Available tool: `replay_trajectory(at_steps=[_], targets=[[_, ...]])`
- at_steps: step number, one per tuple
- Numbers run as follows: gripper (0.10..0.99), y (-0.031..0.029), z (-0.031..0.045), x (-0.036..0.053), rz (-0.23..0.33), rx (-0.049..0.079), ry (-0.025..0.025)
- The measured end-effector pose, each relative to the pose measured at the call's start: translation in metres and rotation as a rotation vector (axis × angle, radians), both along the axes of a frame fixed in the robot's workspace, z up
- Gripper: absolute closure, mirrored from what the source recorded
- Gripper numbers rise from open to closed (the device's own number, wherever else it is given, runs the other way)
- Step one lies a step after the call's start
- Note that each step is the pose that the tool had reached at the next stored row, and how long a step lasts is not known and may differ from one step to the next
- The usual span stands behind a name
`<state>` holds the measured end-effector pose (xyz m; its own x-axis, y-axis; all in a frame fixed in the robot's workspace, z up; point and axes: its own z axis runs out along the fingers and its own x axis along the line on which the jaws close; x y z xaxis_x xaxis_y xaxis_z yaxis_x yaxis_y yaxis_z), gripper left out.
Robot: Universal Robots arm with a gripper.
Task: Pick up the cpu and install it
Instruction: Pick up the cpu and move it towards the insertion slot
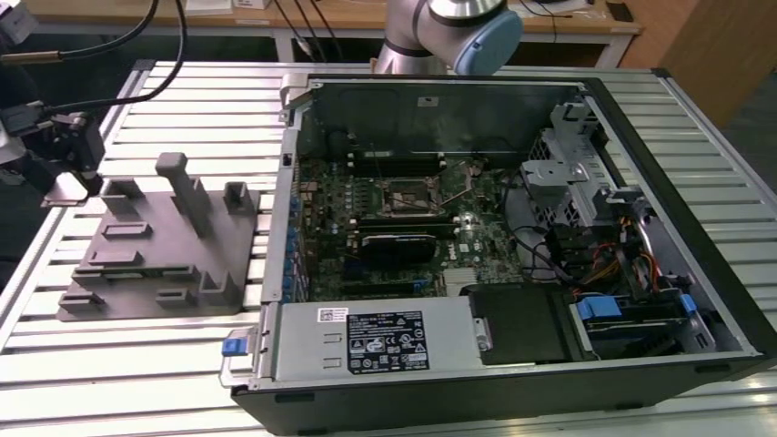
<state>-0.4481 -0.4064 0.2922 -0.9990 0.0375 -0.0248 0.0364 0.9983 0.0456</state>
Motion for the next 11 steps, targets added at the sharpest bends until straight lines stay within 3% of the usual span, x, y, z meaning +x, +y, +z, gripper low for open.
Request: replay_trajectory(at_steps=[11], targets=[[0.545, 0.0000, 0.0194, 0.0000, 0.000, 0.000, 0.0000]])
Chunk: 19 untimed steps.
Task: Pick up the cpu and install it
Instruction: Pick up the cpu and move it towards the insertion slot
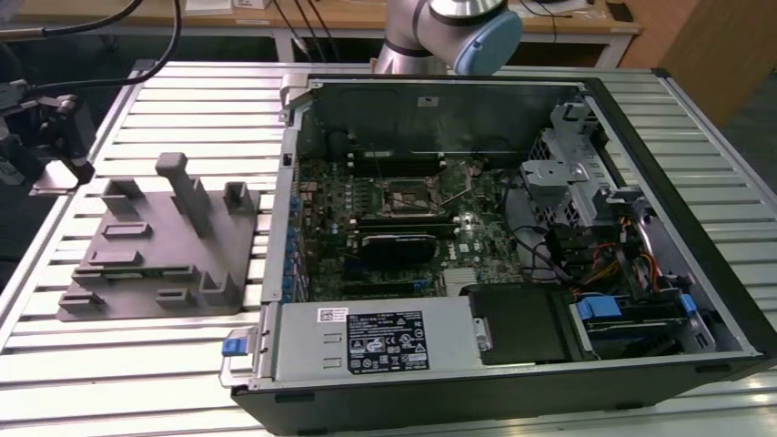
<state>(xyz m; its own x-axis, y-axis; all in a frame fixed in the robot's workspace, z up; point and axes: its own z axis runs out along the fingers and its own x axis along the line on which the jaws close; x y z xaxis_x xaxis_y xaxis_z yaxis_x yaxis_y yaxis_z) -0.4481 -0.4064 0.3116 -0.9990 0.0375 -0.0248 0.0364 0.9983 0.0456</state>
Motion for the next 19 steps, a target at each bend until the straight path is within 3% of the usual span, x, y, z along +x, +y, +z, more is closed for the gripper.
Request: replay_trajectory(at_steps=[19], targets=[[0.545, 0.0000, 0.0303, 0.0000, 0.000, 0.000, 0.0000]])
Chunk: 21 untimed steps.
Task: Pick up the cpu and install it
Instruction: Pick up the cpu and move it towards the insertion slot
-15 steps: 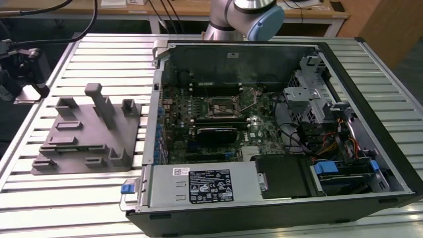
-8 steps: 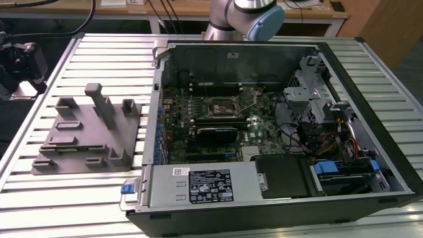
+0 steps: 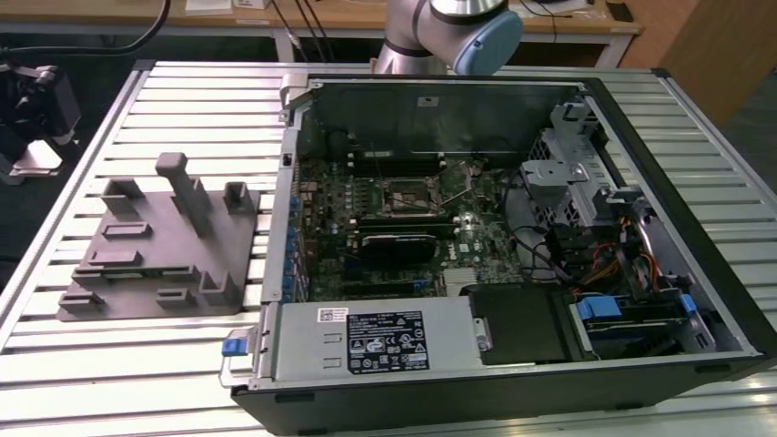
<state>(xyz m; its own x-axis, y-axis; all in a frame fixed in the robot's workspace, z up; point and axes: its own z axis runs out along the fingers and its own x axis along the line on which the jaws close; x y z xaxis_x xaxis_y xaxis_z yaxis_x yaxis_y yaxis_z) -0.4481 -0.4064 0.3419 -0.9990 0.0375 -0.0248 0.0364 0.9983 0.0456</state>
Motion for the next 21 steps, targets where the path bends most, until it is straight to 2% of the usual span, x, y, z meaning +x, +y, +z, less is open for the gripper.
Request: replay_trajectory(at_steps=[21], targets=[[0.545, 0.0000, 0.0401, 0.0000, 0.000, 0.000, 0.0000]])
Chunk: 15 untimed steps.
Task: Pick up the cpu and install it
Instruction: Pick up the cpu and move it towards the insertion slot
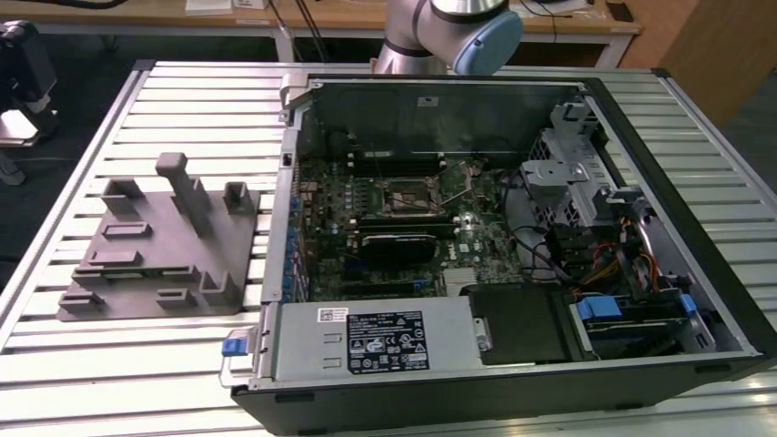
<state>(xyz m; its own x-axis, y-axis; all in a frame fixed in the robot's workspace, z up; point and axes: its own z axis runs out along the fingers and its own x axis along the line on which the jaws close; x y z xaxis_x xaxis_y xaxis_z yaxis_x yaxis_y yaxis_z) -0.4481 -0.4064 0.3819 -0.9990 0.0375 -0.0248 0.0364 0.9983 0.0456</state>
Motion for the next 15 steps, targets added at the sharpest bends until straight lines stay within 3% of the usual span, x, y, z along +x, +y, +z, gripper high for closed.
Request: replay_trajectory(at_steps=[7, 15], targets=[[0.545, 0.0000, 0.0115, 0.0000, 0.000, 0.000, -0.0001], [0.545, 0.0000, 0.0119, 0.0016, 0.000, 0.000, 0.0001]])
